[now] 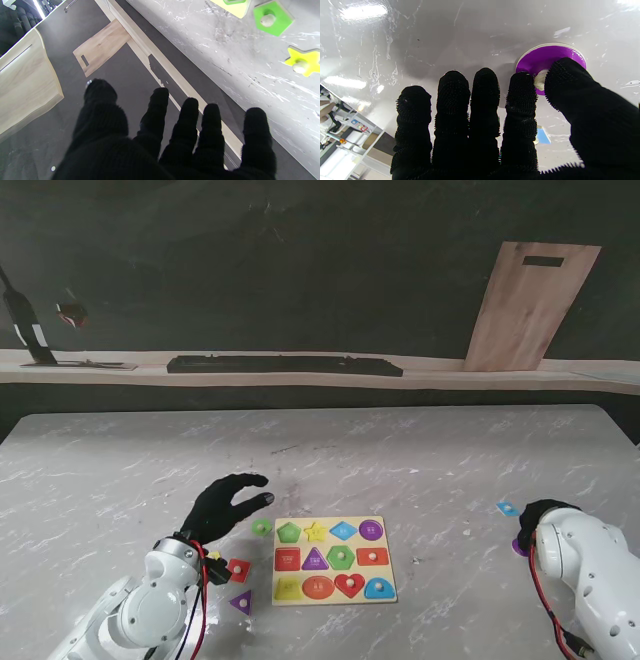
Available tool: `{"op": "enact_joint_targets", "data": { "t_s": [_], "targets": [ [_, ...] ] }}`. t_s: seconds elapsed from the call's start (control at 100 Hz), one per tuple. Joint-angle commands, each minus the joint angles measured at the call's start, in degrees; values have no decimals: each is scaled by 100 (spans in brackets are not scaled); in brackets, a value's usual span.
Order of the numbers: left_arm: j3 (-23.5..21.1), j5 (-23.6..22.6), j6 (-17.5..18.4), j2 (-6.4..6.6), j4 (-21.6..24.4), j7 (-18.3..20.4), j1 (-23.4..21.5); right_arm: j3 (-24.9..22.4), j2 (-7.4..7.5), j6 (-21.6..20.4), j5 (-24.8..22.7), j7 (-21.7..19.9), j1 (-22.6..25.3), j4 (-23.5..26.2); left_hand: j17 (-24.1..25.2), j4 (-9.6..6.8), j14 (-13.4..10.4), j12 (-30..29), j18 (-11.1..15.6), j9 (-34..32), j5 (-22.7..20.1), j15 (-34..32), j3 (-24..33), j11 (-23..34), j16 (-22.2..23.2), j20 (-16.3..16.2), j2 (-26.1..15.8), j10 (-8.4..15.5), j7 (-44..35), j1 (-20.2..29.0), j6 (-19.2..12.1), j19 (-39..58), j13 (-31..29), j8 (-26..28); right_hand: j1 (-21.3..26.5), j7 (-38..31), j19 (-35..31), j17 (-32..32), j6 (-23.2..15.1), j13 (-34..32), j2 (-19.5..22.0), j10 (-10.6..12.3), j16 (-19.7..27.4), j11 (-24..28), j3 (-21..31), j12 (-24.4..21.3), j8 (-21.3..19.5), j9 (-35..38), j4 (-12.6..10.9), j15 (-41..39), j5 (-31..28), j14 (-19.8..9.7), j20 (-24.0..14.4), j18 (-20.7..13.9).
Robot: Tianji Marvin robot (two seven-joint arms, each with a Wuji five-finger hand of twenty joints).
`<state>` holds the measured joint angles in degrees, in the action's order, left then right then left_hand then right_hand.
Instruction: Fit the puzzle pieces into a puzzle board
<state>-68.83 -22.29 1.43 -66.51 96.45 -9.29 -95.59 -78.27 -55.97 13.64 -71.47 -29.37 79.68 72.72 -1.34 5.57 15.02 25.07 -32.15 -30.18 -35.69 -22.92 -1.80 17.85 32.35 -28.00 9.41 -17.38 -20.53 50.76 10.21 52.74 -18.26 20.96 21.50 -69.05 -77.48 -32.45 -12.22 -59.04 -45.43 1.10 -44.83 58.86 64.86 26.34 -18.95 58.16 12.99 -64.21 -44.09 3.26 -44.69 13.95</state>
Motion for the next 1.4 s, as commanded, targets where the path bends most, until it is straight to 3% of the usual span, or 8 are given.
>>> {"op": "enact_joint_targets", "data": {
  "t_s": [0.0, 0.14, 0.28, 0.42, 0.68, 0.89, 1.1, 1.39],
  "targets": [
    [0, 21, -21, -4, 34, 17, -20, 57, -5, 18, 11, -16, 47, -75, 51, -127, 56, -48, 987, 48, -61, 33, -58, -53, 17, 52, -208, 17, 64, 76, -35, -37, 6, -25, 303, 181, -250, -127, -233, -221, -170, -91, -52, 97, 284, -48, 271, 265, 145, -169, 2, 13, -81, 141],
    [0, 20, -21, -3, 31, 19, -17, 145, -4, 117, 95, 53, 40, -173, 50, -128, 46, -50, 986, 56, -47, 34, -57, -57, 16, 53, -212, 18, 68, 76, -41, -38, 5, -26, 331, 110, -302, -230, -265, -359, -149, -95, -55, 150, 333, -152, 307, 423, 147, -219, -199, 34, -83, 177],
    [1, 17, -22, -3, 30, 20, -16, 208, 3, 153, 176, 97, 38, -264, 45, -127, 51, -48, 988, 55, -49, 37, -60, -52, 14, 52, -211, 18, 63, 73, -43, -34, 8, -24, 462, 76, -371, -299, -578, -453, -9, -63, -54, 155, 392, -269, 300, 561, 109, -254, -370, 64, -90, 201],
    [1, 16, -22, -3, 29, 20, -17, 93, -4, 30, 161, 225, 145, -219, 45, -126, 44, -48, 988, 54, -43, 34, -61, -51, 16, 50, -214, 25, 63, 70, -42, -32, 6, -24, 523, 73, -445, -392, -649, -567, -279, -85, -58, 191, 637, -377, 287, 712, 106, -310, -571, 75, -88, 229],
    [16, 24, -39, -2, 24, 32, -4, -459, -110, -388, 71, 943, 659, 468, 49, -127, 47, -49, 986, 51, -47, 36, -60, -52, 14, 52, -212, 20, 58, 72, -41, -36, 6, -24, 539, 46, -649, -520, -528, -767, -559, -213, -115, 329, 924, -384, 317, 884, 192, -506, -784, 110, -137, 294],
    [17, 27, -39, -2, 23, 37, -2, -429, -195, -561, 178, 1317, 797, 1007, 45, -127, 57, -50, 981, 50, -51, 37, -61, -54, 15, 50, -211, 19, 65, 70, -38, -33, 11, -27, 505, -10, -923, -705, -395, -1023, -779, -359, -174, 537, 1214, -320, 263, 1038, 138, -756, -961, 131, -191, 364],
    [17, 27, -39, -2, 22, 36, -2, 221, -223, -677, 532, 1207, 479, 1247, 51, -128, 60, -50, 984, 52, -52, 37, -58, -58, 16, 51, -213, 13, 69, 76, -31, -37, 9, -27, 492, -36, -1136, -853, -297, -1210, -863, -464, -284, 749, 1328, -164, 171, 1141, 91, -1066, -1013, 99, -246, 420],
    [-65, 41, 34, -13, 77, -33, -72, 1914, -329, -61, 1568, 1353, -536, 874, 48, -128, 62, -49, 985, 49, -59, 37, -58, -55, 15, 51, -208, 21, 69, 81, -30, -37, 8, -25, 505, -92, -1439, -1080, -153, -1474, -933, -589, -389, 1019, 1513, 70, 107, 1284, 84, -1474, -1114, 74, -346, 506]
  ]
}}
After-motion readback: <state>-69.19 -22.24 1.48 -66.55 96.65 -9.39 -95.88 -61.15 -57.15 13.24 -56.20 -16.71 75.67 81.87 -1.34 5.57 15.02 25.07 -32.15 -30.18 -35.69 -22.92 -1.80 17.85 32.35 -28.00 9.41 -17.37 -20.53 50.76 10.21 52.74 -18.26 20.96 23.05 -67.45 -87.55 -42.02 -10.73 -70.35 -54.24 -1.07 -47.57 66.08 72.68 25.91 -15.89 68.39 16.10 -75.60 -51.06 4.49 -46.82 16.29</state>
